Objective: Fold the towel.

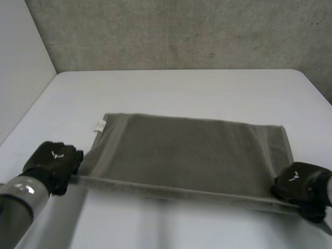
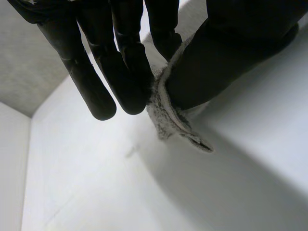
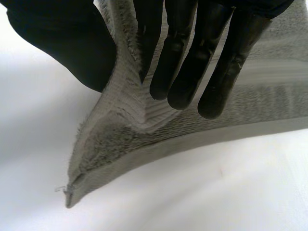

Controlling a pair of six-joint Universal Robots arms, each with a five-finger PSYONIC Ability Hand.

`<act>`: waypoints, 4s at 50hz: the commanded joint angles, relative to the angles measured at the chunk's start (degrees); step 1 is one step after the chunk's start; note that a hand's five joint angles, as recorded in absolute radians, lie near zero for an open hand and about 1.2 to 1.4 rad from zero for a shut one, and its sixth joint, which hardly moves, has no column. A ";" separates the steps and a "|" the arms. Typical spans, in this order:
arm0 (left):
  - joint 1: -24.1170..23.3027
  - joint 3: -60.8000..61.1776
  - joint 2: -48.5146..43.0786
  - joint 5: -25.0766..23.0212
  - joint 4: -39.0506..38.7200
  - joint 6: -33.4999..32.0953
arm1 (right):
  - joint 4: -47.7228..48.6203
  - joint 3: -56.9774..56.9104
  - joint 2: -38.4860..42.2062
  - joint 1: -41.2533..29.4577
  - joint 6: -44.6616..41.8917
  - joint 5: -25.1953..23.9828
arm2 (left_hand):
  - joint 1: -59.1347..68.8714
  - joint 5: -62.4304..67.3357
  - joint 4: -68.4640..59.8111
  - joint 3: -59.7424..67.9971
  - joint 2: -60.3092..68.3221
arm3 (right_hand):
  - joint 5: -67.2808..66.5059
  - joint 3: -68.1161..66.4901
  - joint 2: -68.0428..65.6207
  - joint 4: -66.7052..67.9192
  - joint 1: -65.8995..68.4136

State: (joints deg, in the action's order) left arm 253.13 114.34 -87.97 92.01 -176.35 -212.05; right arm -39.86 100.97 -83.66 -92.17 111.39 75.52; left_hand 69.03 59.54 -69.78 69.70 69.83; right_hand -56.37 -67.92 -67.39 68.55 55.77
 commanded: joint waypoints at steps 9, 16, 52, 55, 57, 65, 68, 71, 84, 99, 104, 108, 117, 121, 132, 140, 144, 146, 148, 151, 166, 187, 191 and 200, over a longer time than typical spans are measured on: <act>0.08 -3.67 -1.73 -7.46 -2.31 -2.67 | 9.89 -1.48 1.74 1.11 -2.85 -4.51 | 10.97 10.46 -10.22 10.30 10.17 | -13.63 -12.08 -12.61 11.45 24.23; 0.08 -14.72 -15.61 -6.93 -7.86 -2.93 | 14.10 -11.47 15.52 -3.54 0.13 1.37 | 10.97 10.46 -10.22 10.30 10.17 | -13.63 -12.08 -12.61 11.45 24.23; -3.17 -63.09 -55.55 -0.51 -8.57 -3.37 | 47.60 -35.23 39.54 -7.68 6.38 3.32 | -25.51 -26.02 26.26 -26.18 -26.31 | 56.37 57.92 57.39 -58.55 -45.77; -3.17 -63.62 -55.29 0.80 -9.01 -3.81 | 49.88 -35.58 38.48 -7.59 7.61 3.49 | -39.31 -39.81 40.05 -39.97 -40.10 | 56.37 57.92 57.39 -58.55 -45.77; -3.17 -63.71 -55.03 1.68 -9.10 -3.99 | 50.85 -35.58 35.68 -7.33 11.28 3.67 | -49.57 -50.07 50.31 -50.23 -50.36 | 56.37 57.92 57.39 -58.55 -45.77; -3.17 -62.57 -48.36 3.44 -9.01 -2.85 | 49.36 -31.46 25.06 -6.89 26.04 3.58 | -56.80 -57.31 57.55 -57.46 -57.60 | 56.37 57.92 57.39 -58.55 -45.77; -2.82 -61.52 -45.81 3.53 -8.75 -2.06 | 48.48 -29.51 22.48 -6.89 28.18 3.58 | -56.80 -57.31 57.55 -57.46 -57.60 | 56.37 57.92 57.39 -58.55 -45.77; -2.73 -60.19 -43.86 3.44 -8.57 -1.18 | 43.48 -22.76 15.47 -6.71 32.39 3.40 | -56.80 -57.31 57.55 -57.46 -57.60 | 56.37 57.92 57.39 -58.55 -45.77; -1.68 -41.85 -30.70 2.83 -5.58 9.79 | 28.09 -10.28 11.32 3.20 38.98 -2.82 | -56.80 -57.31 57.55 -57.46 -57.60 | 56.37 57.92 57.39 -58.55 -45.77; -1.77 -29.79 -20.66 -2.18 -7.69 19.21 | 41.60 0.19 16.67 10.69 39.34 -9.87 | -56.46 -56.97 57.21 -57.13 -57.26 | 44.71 46.26 45.73 -46.89 -34.11; -2.03 -29.08 -20.66 -2.18 -8.48 19.21 | 44.52 -0.42 19.58 10.87 38.64 -9.60 | -56.46 -56.97 57.21 -57.13 -57.26 | 28.36 29.91 29.39 -30.55 -17.76; -2.29 -28.38 -20.49 -2.18 -8.57 19.30 | 46.45 -1.73 21.16 12.18 37.68 -9.43 | -56.46 -56.97 57.21 -57.13 -57.26 | -13.54 -11.99 -12.52 11.36 24.14; -2.29 -27.41 -18.56 -2.18 -8.66 19.30 | 47.60 -4.81 17.04 19.12 26.72 -3.99 | -56.63 -57.14 57.38 -57.30 -57.43 | -13.63 -12.08 -12.61 11.45 24.23; -2.29 -27.24 -17.85 -2.18 -9.01 19.30 | 47.33 -7.09 16.51 23.25 17.13 -2.40 | -56.63 -57.14 57.38 -57.30 -57.43 | -13.63 -12.08 -12.61 11.45 24.23; -2.21 -26.18 -17.58 -2.18 -9.63 19.30 | 48.03 -12.28 11.95 9.14 19.47 -3.18 | -56.80 -57.31 57.55 -57.46 -57.60 | -13.63 -12.08 -12.61 11.45 24.23; -2.21 -25.65 -17.15 -2.10 -9.89 19.30 | 52.86 -13.87 11.40 -14.48 19.57 -3.71 | -56.80 -57.31 57.55 -57.46 -57.60 | -13.63 -12.08 -12.61 11.45 24.23; -2.29 -25.57 -17.14 -2.01 -9.89 19.30 | 55.77 -14.92 15.45 -24.64 18.60 -3.89 | -56.80 -57.31 57.55 -57.46 -57.60 | -13.63 -12.08 -12.61 11.45 24.23; -2.38 -25.48 -17.14 -2.01 -9.89 19.30 | 56.47 -15.54 17.83 -28.86 17.98 -3.89 | -56.80 -57.31 57.55 -57.46 -57.60 | -13.63 -12.08 -12.61 11.45 24.23; -2.38 -25.48 -17.14 -2.01 -9.89 19.30 | 57.00 -16.59 22.81 -35.42 17.11 -3.89 | -56.97 -57.47 57.71 -57.63 -57.76 | -13.63 -12.08 -12.61 11.45 24.23; -2.38 -24.95 -17.14 -2.01 -9.98 19.30 | 56.65 -17.64 28.43 -39.91 16.67 -3.80 | -56.97 -57.47 57.71 -57.63 -57.76 | -13.63 -12.08 -12.61 11.45 24.23; -5.27 -27.23 -17.76 -2.01 -12.34 19.30 | 56.47 -18.44 27.67 -43.01 16.58 1.73 | -56.63 -57.14 57.38 -57.30 -57.43 | 56.37 57.92 57.39 -58.55 -45.77; -21.28 -37.42 -37.15 3.59 -15.08 18.95 | 46.27 5.10 11.41 -11.47 45.58 -2.30 | -56.30 -56.80 57.04 -56.96 -57.09 | 56.37 57.92 57.39 -58.55 -45.77; -21.63 -38.39 -41.04 7.38 -14.46 18.86 | 48.04 7.14 12.55 -9.00 45.23 -3.54 | -56.30 -56.80 57.04 -56.96 -57.09 | 38.96 40.51 39.99 -41.14 -28.36; -24.96 -37.78 -42.64 10.03 -12.88 19.30 | 56.47 5.74 15.54 -8.11 40.59 -2.66 | -56.30 -56.80 57.04 -56.96 -57.09 | -13.63 -12.08 -12.61 11.45 24.23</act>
State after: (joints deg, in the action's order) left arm 230.41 75.88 -130.43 100.66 -190.33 -193.20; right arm 11.01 108.60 -69.48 -100.07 156.21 71.71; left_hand 11.85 1.99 -11.32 11.32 11.26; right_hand -34.48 -47.06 -47.28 46.98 40.82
